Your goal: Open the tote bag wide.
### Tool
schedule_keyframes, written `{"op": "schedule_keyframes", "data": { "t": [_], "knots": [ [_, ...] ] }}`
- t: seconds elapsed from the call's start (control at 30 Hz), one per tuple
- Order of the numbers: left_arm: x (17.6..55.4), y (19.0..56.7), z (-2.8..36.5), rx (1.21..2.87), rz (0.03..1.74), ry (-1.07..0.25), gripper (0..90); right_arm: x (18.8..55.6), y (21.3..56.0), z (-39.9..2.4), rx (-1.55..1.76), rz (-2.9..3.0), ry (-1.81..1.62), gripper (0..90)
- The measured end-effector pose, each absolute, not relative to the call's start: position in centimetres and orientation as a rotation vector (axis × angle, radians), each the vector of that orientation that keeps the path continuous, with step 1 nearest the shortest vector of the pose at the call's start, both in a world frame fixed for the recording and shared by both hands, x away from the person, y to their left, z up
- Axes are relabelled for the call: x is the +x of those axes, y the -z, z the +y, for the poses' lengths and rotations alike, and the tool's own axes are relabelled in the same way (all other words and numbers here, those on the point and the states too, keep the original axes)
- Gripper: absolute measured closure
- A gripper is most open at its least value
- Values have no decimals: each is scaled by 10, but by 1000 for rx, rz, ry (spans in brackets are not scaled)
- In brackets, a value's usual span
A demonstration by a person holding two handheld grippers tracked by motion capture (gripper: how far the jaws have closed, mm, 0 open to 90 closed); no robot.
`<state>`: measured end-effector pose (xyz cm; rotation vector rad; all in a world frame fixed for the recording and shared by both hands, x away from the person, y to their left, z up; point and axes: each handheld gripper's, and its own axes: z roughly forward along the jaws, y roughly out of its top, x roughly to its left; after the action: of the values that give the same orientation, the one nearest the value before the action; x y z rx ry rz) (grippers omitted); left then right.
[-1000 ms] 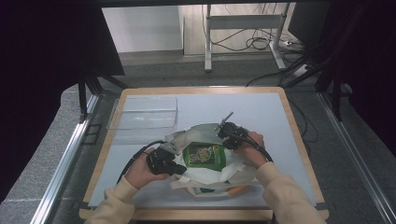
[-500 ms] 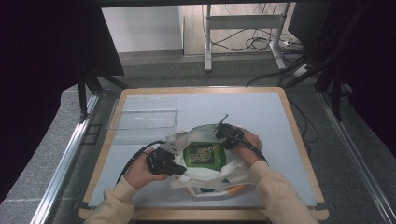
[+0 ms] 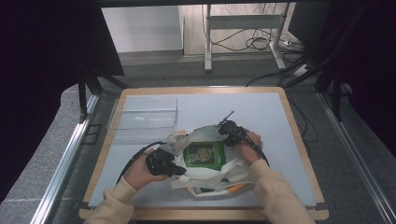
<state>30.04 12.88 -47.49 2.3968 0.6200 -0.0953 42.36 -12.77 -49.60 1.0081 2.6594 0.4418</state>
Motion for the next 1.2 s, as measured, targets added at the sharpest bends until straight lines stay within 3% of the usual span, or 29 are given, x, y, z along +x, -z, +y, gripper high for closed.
{"op": "schedule_keyframes", "data": {
  "t": [0.33, 0.63, 0.8, 1.2],
  "knots": [
    [300, 475, 129, 2396, 620, 101, 899, 424, 497, -128, 1018, 2655, -449, 893],
    [301, 476, 130, 2395, 625, 100, 897, 403, 473, -130, 962, 2661, -535, 892],
    [301, 476, 129, 2391, 632, 97, 896, 368, 463, -108, 759, 2780, -562, 892],
    [301, 475, 130, 2390, 628, 95, 896, 341, 477, -71, 587, 2938, -524, 892]
  ]
}}
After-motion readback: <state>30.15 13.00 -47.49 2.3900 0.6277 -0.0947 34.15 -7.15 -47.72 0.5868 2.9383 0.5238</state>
